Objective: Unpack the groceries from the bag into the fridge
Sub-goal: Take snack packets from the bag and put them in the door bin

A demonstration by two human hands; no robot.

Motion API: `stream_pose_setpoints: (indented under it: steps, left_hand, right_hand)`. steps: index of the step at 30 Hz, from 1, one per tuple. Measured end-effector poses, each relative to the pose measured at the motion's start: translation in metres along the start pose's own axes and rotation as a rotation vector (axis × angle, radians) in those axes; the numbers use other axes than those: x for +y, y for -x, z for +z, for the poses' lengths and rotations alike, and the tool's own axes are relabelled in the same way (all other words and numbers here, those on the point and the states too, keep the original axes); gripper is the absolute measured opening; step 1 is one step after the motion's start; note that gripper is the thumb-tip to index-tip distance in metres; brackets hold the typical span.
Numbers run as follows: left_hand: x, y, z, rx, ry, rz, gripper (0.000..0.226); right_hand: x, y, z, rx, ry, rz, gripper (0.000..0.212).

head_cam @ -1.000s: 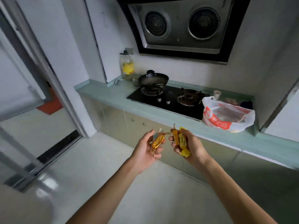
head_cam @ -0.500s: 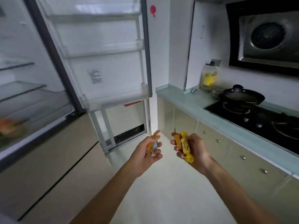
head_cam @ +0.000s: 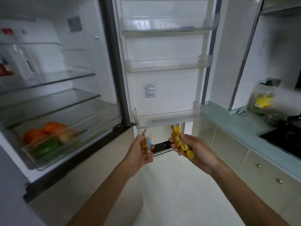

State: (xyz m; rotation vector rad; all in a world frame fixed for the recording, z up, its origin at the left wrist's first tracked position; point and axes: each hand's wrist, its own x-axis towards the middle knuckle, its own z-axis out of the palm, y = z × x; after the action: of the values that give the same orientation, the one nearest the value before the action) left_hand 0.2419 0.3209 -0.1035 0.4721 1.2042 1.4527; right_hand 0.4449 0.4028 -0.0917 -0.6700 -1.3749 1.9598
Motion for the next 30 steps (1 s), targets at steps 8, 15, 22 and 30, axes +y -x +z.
stream_pose_setpoints:
  steps: [8,15,22,30]
  left_hand:
    - [0.052,-0.068,-0.016,0.081,-0.273,0.255,0.027]
    - [0.101,-0.156,-0.014,0.147,-0.840,0.530,0.035]
    - [0.121,-0.244,-0.020,0.111,-1.420,0.614,0.045]
    - [0.116,-0.294,-0.029,-0.051,-1.599,0.499,0.050]
  right_hand:
    - [-0.018,-0.113,-0.005,0.106,0.241,-0.095,0.044]
    - [-0.042,-0.237,-0.037,0.070,0.538,-0.188,0.044]
    - [-0.041,-0.333,-0.066,-0.151,1.215,-0.136,0.052]
    - [-0.026,-0.369,-0.068,-0.396,1.523,-0.023,0.017]
